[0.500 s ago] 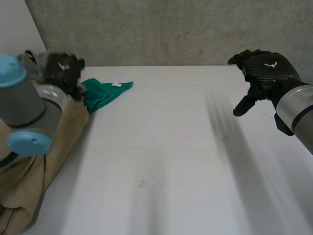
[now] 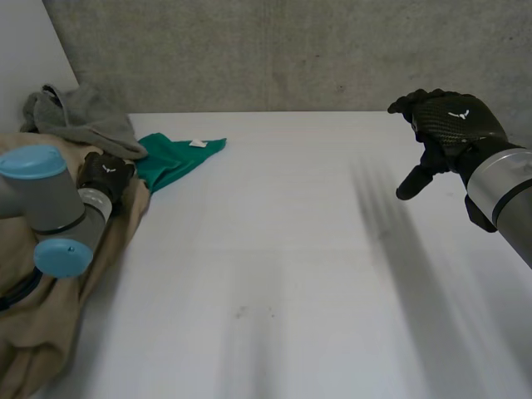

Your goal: Fold the laundry.

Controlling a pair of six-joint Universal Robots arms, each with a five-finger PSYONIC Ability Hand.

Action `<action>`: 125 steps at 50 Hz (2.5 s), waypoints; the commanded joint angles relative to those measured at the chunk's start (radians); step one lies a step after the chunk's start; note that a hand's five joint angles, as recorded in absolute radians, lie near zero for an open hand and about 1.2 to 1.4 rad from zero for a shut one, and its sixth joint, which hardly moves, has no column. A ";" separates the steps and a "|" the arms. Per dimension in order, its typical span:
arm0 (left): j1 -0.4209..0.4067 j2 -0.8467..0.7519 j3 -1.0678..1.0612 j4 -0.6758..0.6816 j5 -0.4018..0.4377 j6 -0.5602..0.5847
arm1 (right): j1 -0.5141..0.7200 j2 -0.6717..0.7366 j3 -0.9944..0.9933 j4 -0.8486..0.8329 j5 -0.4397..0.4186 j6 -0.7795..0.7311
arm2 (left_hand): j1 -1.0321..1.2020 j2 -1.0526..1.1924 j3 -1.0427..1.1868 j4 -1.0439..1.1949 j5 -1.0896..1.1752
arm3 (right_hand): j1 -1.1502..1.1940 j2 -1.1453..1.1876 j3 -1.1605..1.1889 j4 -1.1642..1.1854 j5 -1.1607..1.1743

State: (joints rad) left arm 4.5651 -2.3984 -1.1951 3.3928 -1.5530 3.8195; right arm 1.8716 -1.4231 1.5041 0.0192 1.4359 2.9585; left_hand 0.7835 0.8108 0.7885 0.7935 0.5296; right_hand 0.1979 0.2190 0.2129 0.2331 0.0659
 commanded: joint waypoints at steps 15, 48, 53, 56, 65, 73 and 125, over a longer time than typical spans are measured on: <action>-0.349 0.419 -0.021 0.037 -0.035 -0.199 | -0.005 0.013 -0.025 -0.005 -0.008 0.001 | 0.613 0.585 0.608 0.603 0.692 | -0.023 -0.044 -0.038 -0.059 -0.066; -0.496 0.498 -0.199 0.076 0.038 -0.511 | -0.094 0.018 -0.088 0.096 -0.086 -0.172 | -0.523 -0.551 -0.528 -0.533 -0.444 | -0.023 -0.044 -0.038 -0.059 -0.066; -0.474 0.570 -0.313 -0.082 -0.022 -0.505 | -0.092 0.023 -0.087 0.266 -0.097 -0.378 | -0.394 -0.422 -0.399 -0.404 -0.315 | -0.023 -0.044 -0.038 -0.059 -0.066; -0.483 0.578 -0.383 -0.176 -0.025 -0.501 | -0.081 0.023 -0.064 0.361 -0.094 -0.479 | -0.288 -0.316 -0.293 -0.299 -0.209 | 0.013 -0.008 -0.002 -0.022 -0.030; -0.525 0.480 -0.503 -0.231 -0.027 -0.475 | -0.091 0.027 0.100 0.475 -0.114 -0.567 | 0.008 -0.019 0.003 -0.002 0.088 | 0.365 0.344 0.350 0.330 0.323; -0.506 0.361 -0.448 -0.187 -0.029 -0.408 | -0.097 0.029 0.251 0.346 -0.111 -0.582 | -0.185 -0.212 -0.190 -0.195 -0.106 | 0.383 0.362 0.368 0.348 0.341; -0.399 0.189 -0.124 0.111 -0.035 -0.064 | -0.115 0.172 0.110 -0.043 -0.089 -0.550 | 0.613 0.585 0.608 0.603 0.692 | 1.198 1.177 1.183 1.163 1.156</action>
State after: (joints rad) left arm 4.1407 -2.3671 -1.2985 3.5750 -1.5853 3.7825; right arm 1.7625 -1.1417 1.7123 -0.2104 1.3434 2.3999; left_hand 1.1415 1.1916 1.1793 1.1950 0.9784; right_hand 0.9550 1.1704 1.1815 1.1838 0.9812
